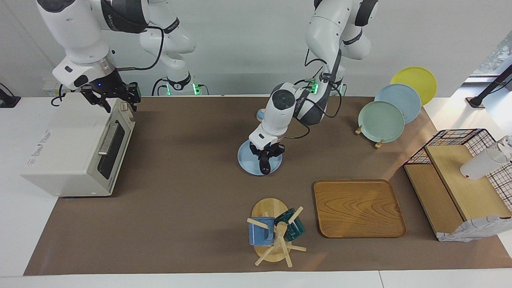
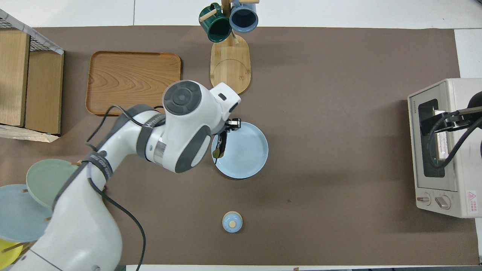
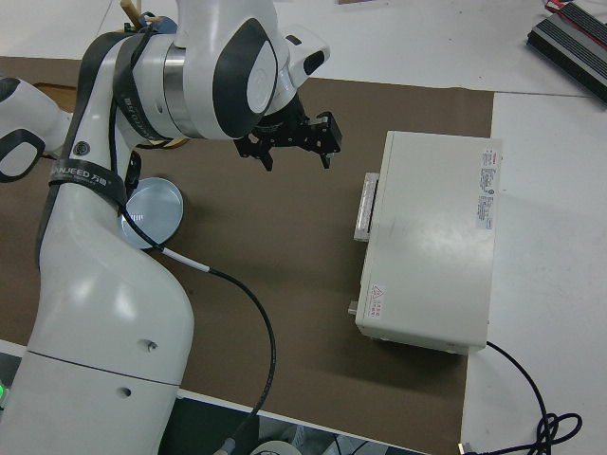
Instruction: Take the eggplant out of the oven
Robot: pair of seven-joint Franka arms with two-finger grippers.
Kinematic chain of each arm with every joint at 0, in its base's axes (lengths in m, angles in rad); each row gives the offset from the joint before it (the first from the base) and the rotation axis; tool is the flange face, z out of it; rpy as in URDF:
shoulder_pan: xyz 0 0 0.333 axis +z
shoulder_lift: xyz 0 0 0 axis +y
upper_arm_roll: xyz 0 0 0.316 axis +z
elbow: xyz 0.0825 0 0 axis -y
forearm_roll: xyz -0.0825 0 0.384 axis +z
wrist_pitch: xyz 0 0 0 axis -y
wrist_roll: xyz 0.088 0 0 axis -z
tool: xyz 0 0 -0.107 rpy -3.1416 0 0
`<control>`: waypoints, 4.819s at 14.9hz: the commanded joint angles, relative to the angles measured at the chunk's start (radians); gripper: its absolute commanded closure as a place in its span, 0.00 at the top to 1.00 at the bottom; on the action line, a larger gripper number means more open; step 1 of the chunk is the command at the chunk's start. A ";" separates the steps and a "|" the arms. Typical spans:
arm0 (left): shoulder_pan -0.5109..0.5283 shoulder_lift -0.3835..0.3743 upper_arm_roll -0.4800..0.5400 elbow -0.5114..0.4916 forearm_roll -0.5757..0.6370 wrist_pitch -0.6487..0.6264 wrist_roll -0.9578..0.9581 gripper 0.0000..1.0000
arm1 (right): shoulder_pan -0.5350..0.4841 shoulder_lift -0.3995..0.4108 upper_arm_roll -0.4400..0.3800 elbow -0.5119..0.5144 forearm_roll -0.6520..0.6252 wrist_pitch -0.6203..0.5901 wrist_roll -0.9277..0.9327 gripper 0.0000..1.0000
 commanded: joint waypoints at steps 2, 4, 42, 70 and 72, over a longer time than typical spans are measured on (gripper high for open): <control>0.161 0.025 -0.006 0.134 -0.005 -0.131 0.115 0.00 | 0.013 0.039 -0.003 0.064 0.027 -0.029 -0.013 1.00; 0.238 0.044 -0.006 0.166 -0.002 -0.138 0.169 0.00 | 0.016 0.035 -0.003 0.053 0.027 -0.049 0.005 1.00; 0.453 -0.450 0.005 -0.092 0.117 -0.464 0.332 1.00 | 0.012 -0.002 -0.017 0.032 0.031 -0.055 0.019 1.00; 0.493 -0.443 -0.055 0.016 0.135 -0.619 0.314 1.00 | 0.012 -0.002 -0.018 0.032 0.031 -0.055 0.019 1.00; 0.491 -0.443 -0.055 0.015 0.134 -0.609 0.314 1.00 | 0.012 -0.001 -0.018 0.032 0.031 -0.055 0.019 1.00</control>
